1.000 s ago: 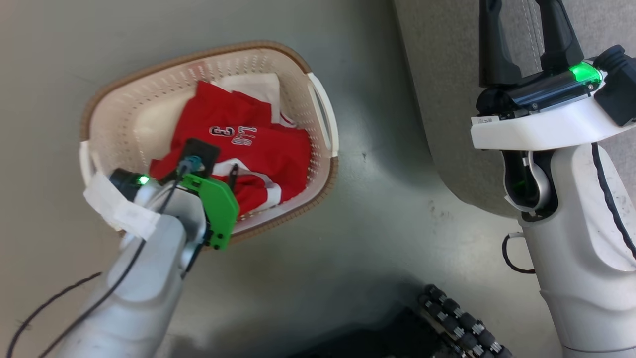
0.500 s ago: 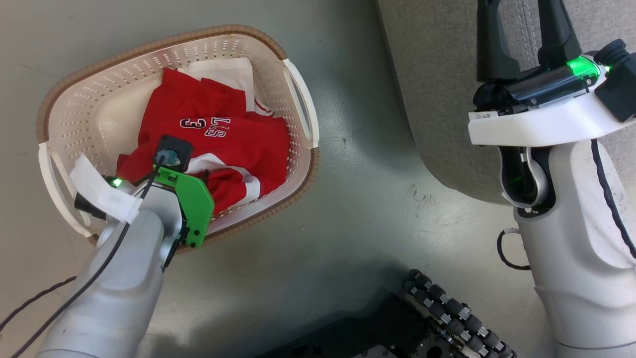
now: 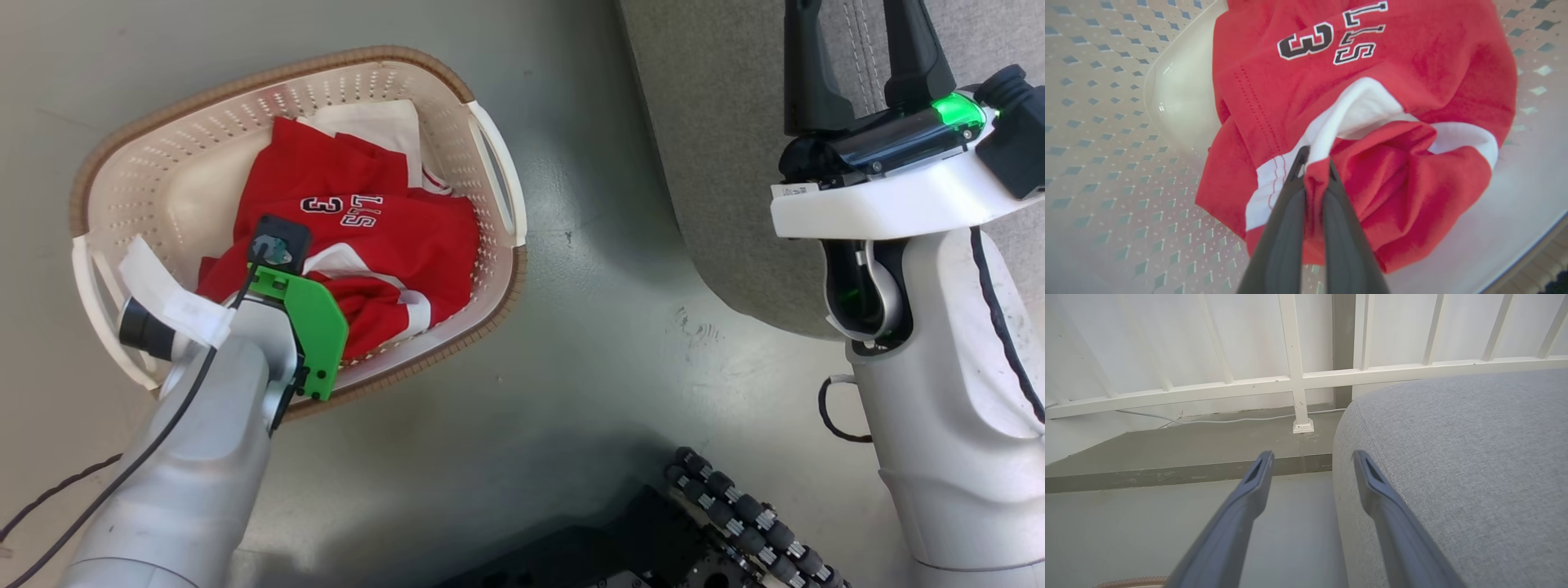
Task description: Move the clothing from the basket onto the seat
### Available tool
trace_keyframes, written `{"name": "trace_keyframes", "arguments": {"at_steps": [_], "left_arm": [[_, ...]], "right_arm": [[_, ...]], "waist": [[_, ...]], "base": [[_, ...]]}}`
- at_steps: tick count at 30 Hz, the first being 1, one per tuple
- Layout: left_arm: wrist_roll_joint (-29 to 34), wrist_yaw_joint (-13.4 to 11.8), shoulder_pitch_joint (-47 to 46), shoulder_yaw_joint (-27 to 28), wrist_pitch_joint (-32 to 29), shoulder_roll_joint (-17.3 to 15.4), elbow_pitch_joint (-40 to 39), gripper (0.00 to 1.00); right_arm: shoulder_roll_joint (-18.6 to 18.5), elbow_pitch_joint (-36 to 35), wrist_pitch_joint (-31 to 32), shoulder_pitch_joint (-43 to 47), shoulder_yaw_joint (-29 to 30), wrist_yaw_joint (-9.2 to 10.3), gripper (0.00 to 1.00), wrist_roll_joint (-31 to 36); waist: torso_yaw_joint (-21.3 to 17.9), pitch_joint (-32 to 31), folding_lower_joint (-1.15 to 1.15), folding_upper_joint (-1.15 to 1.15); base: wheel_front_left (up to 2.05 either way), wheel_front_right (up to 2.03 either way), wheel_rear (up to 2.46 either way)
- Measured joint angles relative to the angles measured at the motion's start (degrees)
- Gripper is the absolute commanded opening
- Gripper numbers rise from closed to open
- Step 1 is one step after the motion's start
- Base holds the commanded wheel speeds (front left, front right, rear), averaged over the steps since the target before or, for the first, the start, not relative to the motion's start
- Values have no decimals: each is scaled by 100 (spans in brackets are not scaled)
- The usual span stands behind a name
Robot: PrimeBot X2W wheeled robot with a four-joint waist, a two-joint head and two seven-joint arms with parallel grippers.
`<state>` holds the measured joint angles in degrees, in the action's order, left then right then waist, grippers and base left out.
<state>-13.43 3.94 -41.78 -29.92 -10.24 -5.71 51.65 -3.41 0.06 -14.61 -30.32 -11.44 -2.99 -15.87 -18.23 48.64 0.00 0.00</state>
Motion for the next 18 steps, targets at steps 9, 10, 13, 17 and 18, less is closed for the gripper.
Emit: {"name": "trace_keyframes", "arguments": {"at_steps": [9,10,13,17,18], "left_arm": [[-45,1,-26,-21,304,207,68,0],[-62,1,-26,-21,427,248,83,0],[-108,1,-26,-3,587,297,71,0],[-302,1,-26,5,823,320,78,0],[-312,1,-25,5,877,321,82,0]], "right_arm": [[2,136,0,0,26,-55,100,192],[1,189,0,1,31,-56,100,219],[1,243,0,2,37,-62,100,256],[-5,354,0,9,87,-103,100,320],[-13,385,0,18,97,-114,100,337]], "waist": [[158,-219,0,0],[210,-291,0,0],[267,-368,0,0],[398,-539,0,0],[433,-587,0,0]], "base": [[0,0,0],[0,0,0],[0,0,0],[0,0,0],[0,0,0]]}}
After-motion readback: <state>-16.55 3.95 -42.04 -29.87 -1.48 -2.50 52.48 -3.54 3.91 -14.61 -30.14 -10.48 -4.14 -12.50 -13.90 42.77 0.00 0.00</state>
